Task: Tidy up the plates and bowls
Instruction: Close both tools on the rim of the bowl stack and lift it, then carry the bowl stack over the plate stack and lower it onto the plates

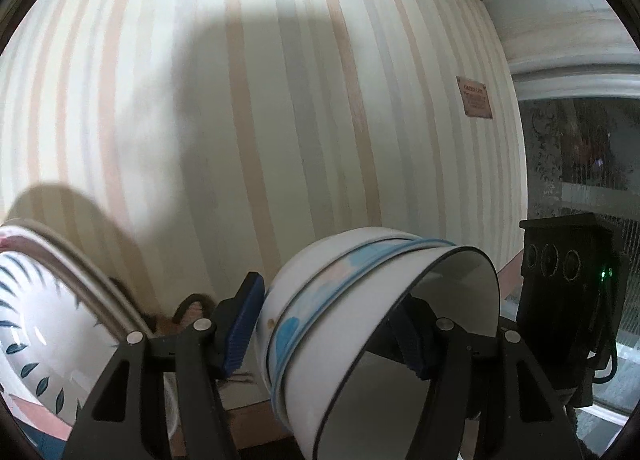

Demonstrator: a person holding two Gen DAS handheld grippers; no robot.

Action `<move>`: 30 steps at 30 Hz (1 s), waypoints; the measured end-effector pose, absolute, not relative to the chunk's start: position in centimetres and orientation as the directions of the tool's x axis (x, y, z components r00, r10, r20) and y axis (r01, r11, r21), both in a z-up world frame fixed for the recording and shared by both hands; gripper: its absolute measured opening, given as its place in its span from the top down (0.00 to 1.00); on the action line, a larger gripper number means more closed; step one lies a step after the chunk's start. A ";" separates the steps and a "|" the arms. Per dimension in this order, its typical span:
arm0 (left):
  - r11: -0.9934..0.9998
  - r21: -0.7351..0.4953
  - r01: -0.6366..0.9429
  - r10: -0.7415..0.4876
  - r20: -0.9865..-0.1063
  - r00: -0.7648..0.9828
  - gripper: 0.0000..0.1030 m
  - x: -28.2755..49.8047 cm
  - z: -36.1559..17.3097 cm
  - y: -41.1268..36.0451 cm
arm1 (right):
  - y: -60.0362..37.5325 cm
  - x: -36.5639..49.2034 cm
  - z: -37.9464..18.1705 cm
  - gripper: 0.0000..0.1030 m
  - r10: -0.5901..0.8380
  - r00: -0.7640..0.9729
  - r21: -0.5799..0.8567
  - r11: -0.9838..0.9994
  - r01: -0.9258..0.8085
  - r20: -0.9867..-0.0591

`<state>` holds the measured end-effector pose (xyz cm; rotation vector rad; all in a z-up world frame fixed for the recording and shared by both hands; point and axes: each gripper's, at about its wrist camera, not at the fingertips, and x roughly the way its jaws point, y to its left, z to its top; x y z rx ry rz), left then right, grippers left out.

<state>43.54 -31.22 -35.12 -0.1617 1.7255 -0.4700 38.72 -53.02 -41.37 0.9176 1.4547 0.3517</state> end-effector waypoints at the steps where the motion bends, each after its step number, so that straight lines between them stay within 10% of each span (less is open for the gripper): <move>1: 0.907 -0.394 0.148 -0.361 -0.909 -0.208 0.43 43.5 -34.7 -30.8 | -52.9 38.9 -41.1 0.40 0.713 0.138 0.714 0.628 0.310 -0.688; 30: 0.928 -0.372 -0.018 -0.372 -0.922 -0.106 0.43 42.8 -31.3 -11.4 | -33.7 40.3 -37.0 0.40 0.766 0.017 0.757 0.631 0.169 -0.642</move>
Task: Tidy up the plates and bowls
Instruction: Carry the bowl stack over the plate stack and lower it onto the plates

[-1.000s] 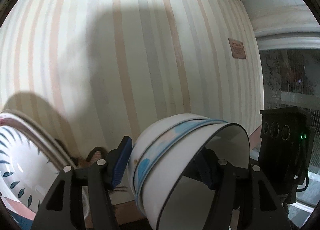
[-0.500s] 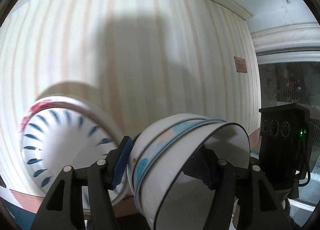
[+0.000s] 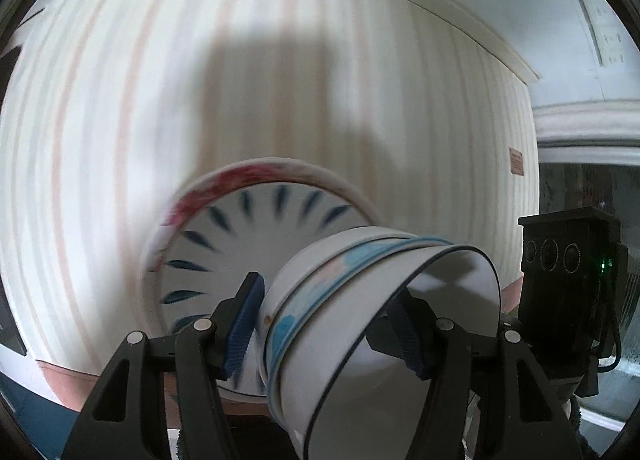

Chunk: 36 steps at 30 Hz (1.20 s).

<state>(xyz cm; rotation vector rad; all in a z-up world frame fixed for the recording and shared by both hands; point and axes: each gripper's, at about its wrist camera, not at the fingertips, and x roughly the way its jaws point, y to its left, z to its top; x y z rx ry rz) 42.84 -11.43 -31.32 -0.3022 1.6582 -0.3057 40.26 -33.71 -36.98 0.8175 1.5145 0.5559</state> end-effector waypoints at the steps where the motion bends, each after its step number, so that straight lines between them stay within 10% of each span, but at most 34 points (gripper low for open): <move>1: 0.928 -0.372 -0.029 -0.373 -0.922 -0.104 0.43 42.9 -31.5 -10.9 | -33.0 40.5 -37.2 0.40 0.766 0.009 0.757 0.633 0.162 -0.643; 36: 0.933 -0.353 -0.078 -0.358 -0.930 -0.078 0.45 42.9 -33.3 -7.3 | -25.4 43.8 -40.2 0.40 0.680 -0.128 0.680 0.731 0.052 -0.722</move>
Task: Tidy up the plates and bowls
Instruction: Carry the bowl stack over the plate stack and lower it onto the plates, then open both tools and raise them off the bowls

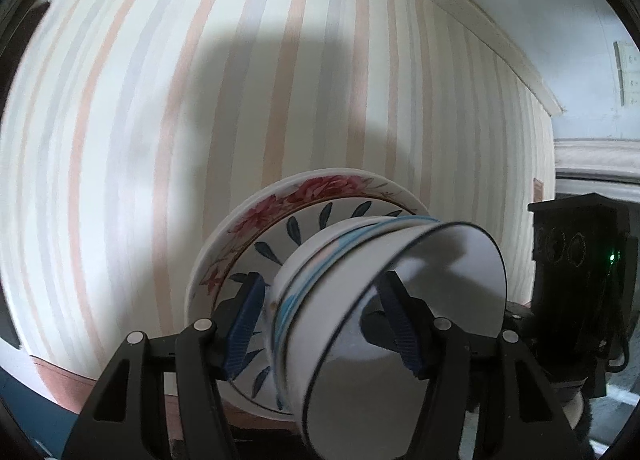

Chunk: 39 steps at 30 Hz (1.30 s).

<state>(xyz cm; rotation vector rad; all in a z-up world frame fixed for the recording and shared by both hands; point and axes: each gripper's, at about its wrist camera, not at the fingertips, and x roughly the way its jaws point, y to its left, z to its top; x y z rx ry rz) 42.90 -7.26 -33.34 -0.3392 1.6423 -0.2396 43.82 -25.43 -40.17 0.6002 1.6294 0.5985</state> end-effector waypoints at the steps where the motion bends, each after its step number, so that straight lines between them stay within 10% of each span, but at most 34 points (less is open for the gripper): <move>1: 0.941 -0.333 -0.061 -0.337 -0.939 -0.071 0.45 42.8 -33.1 -7.4 | -25.4 43.7 -40.1 0.39 0.675 -0.129 0.675 0.736 0.049 -0.726; 11: 0.979 -0.201 0.029 -0.202 -0.979 0.038 0.42 40.6 -29.5 -7.7 | -25.8 41.6 -36.7 0.38 0.584 -0.063 0.586 0.810 -0.011 -0.809; 16: 0.991 -0.119 0.053 -0.125 -0.986 0.112 0.11 39.4 -27.6 -7.5 | -26.2 40.0 -32.6 0.18 0.508 0.036 0.506 0.860 -0.061 -0.860; 39: 0.994 -0.051 0.092 -0.086 -0.892 0.444 0.10 30.3 -16.2 -6.1 | -26.4 29.5 -17.4 0.07 0.190 0.453 0.216 0.976 0.005 -0.871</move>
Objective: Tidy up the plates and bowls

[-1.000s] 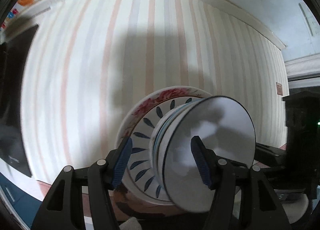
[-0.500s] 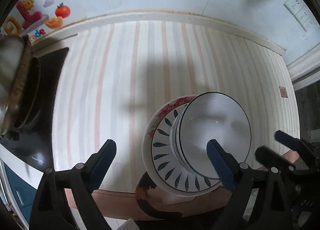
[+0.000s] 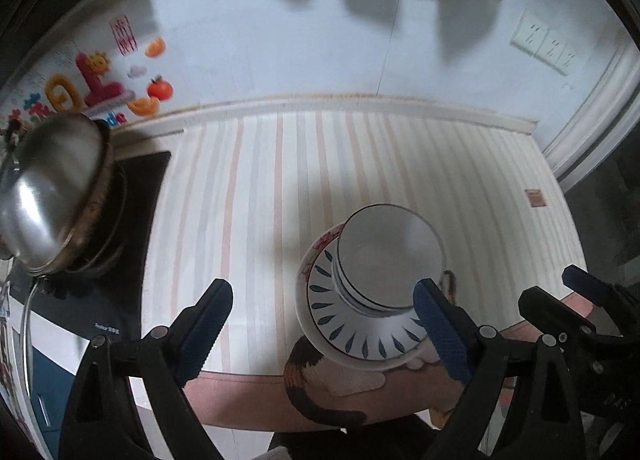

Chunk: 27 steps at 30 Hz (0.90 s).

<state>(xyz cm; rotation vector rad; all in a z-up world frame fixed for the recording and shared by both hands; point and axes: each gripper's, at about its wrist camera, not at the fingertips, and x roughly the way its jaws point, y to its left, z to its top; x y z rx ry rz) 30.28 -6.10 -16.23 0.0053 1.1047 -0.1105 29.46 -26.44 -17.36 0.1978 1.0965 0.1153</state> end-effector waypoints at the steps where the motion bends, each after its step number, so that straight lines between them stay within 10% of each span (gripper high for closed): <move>1: 0.995 -0.049 0.090 -0.085 -0.880 0.467 0.10 29.4 -15.3 -6.1 | -26.3 28.6 -16.4 0.07 0.183 0.471 0.207 0.978 -0.001 -0.863; 27: 0.997 0.007 -0.071 0.053 -0.741 0.670 0.02 8.6 -5.8 -6.9 | -26.6 7.3 -3.7 0.05 0.179 0.664 0.128 0.984 -0.125 -0.726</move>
